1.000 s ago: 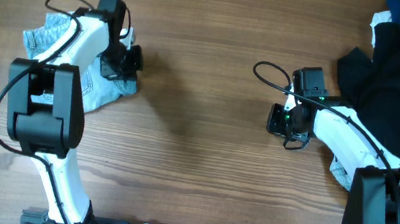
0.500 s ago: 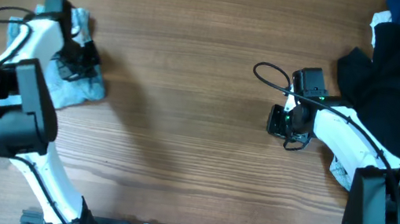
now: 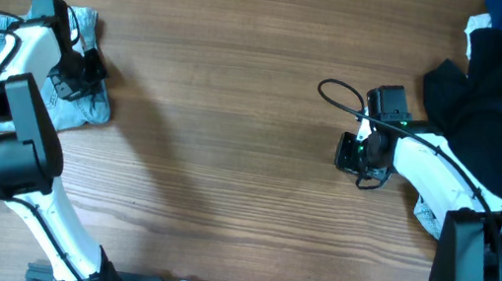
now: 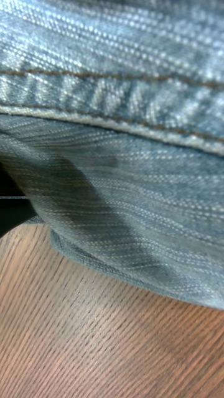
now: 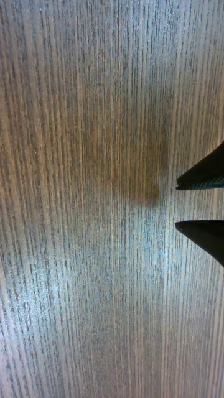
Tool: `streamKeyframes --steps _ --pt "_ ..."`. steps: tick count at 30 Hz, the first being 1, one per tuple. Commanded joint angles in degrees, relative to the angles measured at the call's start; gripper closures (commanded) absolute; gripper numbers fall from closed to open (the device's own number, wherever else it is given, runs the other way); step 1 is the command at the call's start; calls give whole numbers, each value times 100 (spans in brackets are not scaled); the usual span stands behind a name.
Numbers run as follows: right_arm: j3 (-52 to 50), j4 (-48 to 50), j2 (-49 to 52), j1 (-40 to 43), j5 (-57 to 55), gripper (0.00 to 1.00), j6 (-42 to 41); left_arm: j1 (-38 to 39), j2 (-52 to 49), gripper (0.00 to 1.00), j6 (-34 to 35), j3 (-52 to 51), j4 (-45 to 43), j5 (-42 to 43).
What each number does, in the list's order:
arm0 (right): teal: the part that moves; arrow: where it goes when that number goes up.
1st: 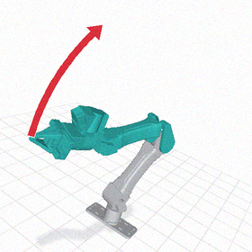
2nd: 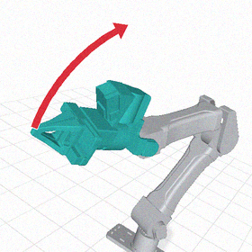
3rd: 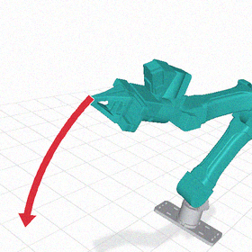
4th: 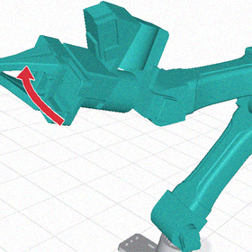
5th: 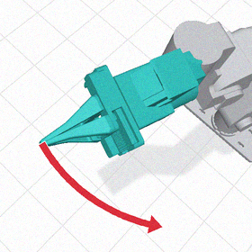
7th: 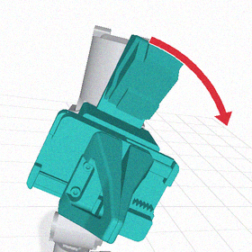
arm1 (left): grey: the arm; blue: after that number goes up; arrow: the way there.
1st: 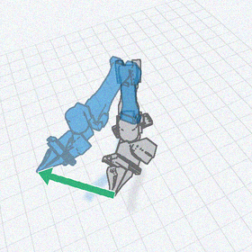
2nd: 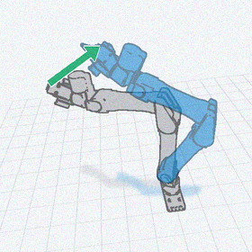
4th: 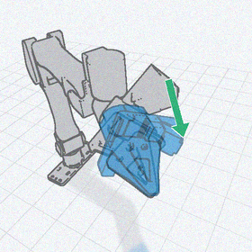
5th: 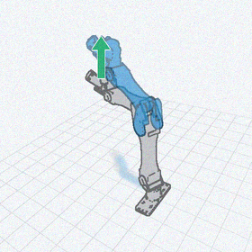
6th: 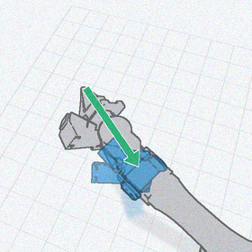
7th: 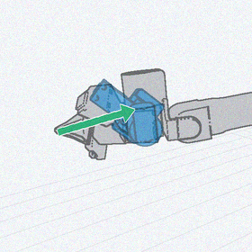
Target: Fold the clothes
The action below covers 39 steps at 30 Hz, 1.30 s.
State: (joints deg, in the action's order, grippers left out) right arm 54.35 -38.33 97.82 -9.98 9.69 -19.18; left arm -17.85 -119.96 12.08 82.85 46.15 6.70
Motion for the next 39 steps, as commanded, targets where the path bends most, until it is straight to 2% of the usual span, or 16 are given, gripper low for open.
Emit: streamKeyframes --steps 1,4,8,11,13,15,16,17,18,19,20,22,28,32,39 --pt "-26 -9 96 -17 92 83 96 -33 66 96 -111 -33 -11 -643" --pt "-26 -11 96 -17 92 83 96 -9 175 95 -111 -33 -4 -656" --pt "-26 0 96 -17 92 78 98 136 387 87 -111 -33 98 -608" --pt "-26 50 96 -17 92 76 103 367 566 85 -114 -33 264 -483" --pt "-26 111 96 -17 92 69 111 658 693 85 -120 -33 387 -485" --pt "-24 195 96 -17 92 52 116 975 789 85 -120 -33 496 -485" --pt "4 225 96 -15 92 34 118 1233 848 84 -114 -33 579 -474" --pt "33 223 96 -15 94 22 116 1366 868 83 -114 -33 610 -459" --pt "105 179 94 -15 92 0 118 1587 903 81 -116 -33 673 -461" --pt "168 142 94 -13 90 1 120 1720 918 72 -114 -33 704 -461" --pt "284 72 94 -11 90 1 120 1930 933 55 -114 -33 756 -461" --pt "560 -55 83 -11 90 0 120 2280 940 0 -114 -33 817 -461" --pt "1482 -986 -48 -11 68 1 382 2732 977 0 -116 11 1589 -160" --pt "1534 -999 -595 -11 63 1 376 2673 1233 0 -116 9 2168 -11" --pt "1530 -1025 -2116 -11 -341 0 219 2704 2612 0 -116 -44 2267 203"
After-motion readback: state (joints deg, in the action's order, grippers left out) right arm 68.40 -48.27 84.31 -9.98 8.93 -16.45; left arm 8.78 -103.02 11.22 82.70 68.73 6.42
